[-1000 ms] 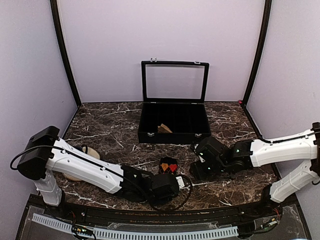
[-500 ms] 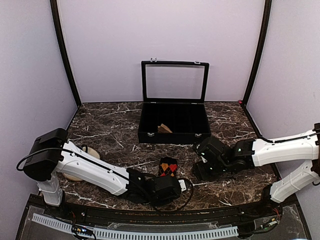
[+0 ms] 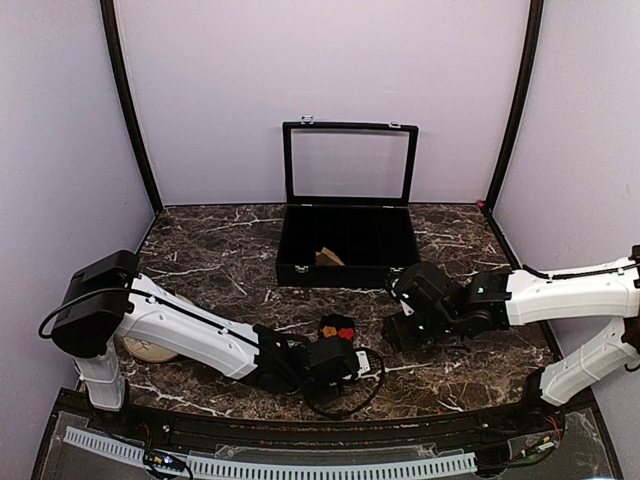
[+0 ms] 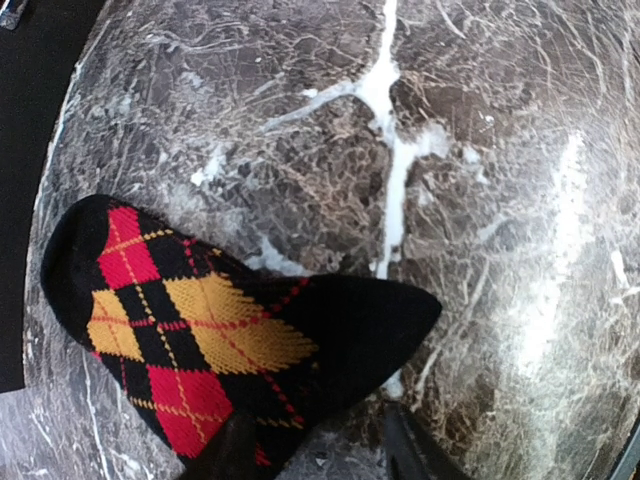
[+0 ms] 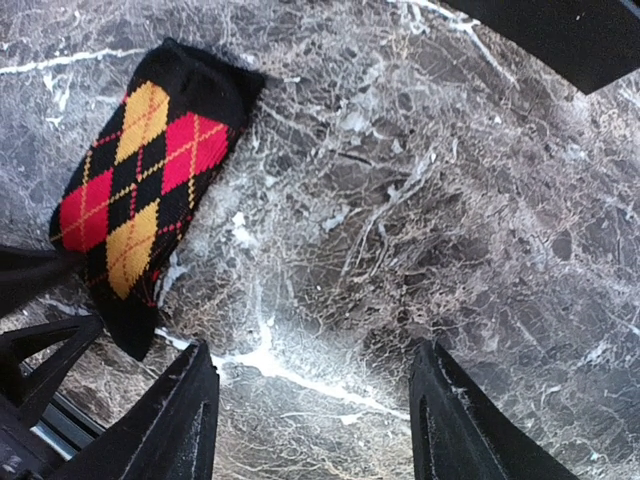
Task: Roll the socks
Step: Roll the sock at the center of the board.
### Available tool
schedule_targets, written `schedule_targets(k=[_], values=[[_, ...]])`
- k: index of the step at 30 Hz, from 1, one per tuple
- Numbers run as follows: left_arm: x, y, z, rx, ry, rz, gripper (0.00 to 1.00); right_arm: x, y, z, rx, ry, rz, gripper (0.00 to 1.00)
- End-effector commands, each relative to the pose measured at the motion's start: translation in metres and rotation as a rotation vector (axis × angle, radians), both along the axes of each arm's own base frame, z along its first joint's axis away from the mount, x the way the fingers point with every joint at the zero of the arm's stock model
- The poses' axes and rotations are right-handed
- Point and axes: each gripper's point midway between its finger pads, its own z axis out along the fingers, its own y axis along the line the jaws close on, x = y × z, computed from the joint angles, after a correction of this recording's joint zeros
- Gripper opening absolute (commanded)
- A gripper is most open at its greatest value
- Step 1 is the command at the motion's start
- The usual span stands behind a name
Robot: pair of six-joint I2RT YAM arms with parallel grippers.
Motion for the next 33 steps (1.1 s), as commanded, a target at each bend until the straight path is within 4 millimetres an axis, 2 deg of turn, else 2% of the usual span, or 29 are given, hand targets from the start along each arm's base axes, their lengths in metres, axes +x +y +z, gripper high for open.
schedule_targets(k=[1, 6, 8, 9, 14, 19, 22, 33], values=[[-0.004, 0.005, -0.016, 0.041, 0.072, -0.033, 0.4, 0.01, 0.005, 0.018, 0.03, -0.038, -0.009, 0.6], [-0.002, 0.007, -0.021, 0.046, 0.118, -0.028, 0.11, 0.013, 0.005, 0.023, 0.032, -0.047, -0.01, 0.6], [-0.003, 0.008, -0.022, 0.055, 0.126, -0.025, 0.02, 0.014, 0.005, 0.024, 0.032, -0.05, -0.01, 0.6], [-0.003, 0.008, -0.022, 0.056, 0.13, -0.023, 0.0, 0.014, 0.005, 0.025, 0.034, -0.053, -0.011, 0.6], [-0.001, 0.009, -0.019, 0.075, 0.161, 0.02, 0.0, 0.019, 0.004, 0.026, 0.067, -0.074, -0.026, 0.6], [0.012, 0.002, -0.002, 0.014, 0.218, 0.124, 0.0, 0.018, 0.009, 0.02, 0.108, -0.075, -0.027, 0.6], [0.009, -0.004, 0.003, -0.014, 0.28, 0.146, 0.0, 0.021, 0.01, 0.016, 0.098, -0.086, -0.025, 0.6], [0.0, 0.001, 0.002, -0.023, 0.391, 0.177, 0.0, 0.021, 0.008, 0.004, 0.082, -0.087, -0.019, 0.6]])
